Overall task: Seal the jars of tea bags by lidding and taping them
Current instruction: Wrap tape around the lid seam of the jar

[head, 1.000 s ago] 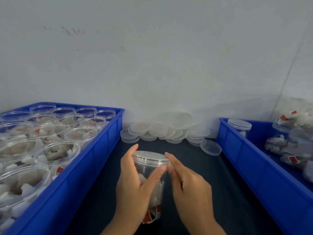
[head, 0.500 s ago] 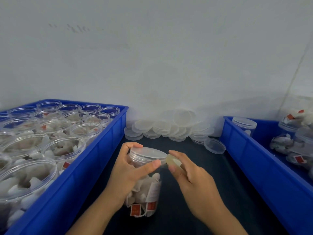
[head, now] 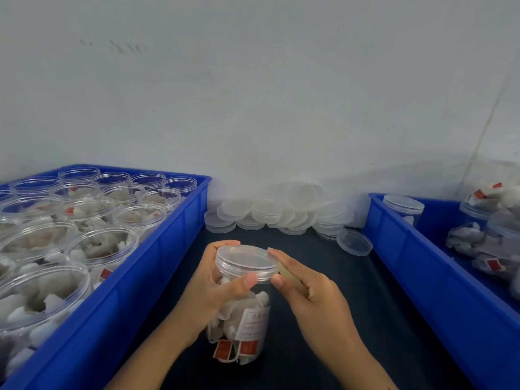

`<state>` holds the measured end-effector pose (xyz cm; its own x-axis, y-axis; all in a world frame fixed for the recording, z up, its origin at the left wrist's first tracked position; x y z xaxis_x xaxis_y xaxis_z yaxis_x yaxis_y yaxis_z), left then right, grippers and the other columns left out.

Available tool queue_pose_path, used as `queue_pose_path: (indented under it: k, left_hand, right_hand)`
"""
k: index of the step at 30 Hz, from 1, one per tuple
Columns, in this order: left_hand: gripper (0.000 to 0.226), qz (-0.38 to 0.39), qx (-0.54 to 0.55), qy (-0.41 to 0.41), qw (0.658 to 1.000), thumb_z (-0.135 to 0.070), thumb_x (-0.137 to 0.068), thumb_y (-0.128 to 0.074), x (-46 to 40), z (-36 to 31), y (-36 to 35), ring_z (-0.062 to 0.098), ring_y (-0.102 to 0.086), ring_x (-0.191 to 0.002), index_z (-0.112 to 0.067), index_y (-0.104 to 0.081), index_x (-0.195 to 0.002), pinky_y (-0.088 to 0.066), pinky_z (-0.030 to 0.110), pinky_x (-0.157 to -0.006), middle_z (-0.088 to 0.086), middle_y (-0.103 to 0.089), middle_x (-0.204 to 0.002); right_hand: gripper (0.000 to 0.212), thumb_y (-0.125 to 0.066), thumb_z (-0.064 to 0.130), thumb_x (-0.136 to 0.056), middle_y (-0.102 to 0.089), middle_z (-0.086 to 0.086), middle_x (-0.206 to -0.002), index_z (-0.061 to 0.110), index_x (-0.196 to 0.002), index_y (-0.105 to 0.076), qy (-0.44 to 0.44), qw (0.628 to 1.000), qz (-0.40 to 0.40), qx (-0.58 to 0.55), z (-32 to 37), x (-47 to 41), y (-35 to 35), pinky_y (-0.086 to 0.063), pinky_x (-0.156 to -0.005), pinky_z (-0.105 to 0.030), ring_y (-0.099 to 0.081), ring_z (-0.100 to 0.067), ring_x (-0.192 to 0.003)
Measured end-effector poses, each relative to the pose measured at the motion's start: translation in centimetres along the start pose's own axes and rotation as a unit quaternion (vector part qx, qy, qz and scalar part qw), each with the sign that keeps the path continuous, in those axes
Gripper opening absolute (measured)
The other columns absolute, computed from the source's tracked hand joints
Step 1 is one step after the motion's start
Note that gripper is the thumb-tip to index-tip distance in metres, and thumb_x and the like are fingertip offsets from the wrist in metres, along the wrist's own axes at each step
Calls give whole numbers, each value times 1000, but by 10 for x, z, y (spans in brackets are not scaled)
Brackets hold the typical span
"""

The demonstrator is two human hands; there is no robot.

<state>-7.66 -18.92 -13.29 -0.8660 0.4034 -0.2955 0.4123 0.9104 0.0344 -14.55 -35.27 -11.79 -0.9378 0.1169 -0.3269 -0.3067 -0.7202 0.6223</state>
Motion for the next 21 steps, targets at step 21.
queue_pose_path:
  k: [21]
  left_hand:
    - [81, -91, -60, -15, 994, -58, -45, -83, 2, 0, -4, 2, -67, -96, -33, -56, -118, -53, 22, -76, -17, -68, -106]
  right_hand:
    - [56, -30, 58, -93, -37, 24, -71, 49, -147, -17, 49, 987, 23, 151, 3, 0, 6, -33, -65, -13, -41, 9, -68]
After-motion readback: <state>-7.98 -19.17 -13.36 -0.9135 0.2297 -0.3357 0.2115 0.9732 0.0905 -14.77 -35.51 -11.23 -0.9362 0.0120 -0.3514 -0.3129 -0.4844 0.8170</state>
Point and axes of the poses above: each hand's wrist, its own x-axis away from the middle knuckle, its own y-axis out of the back of the hand, z = x × y, the point moved 3 cm from there along -x, towards the middle knuckle
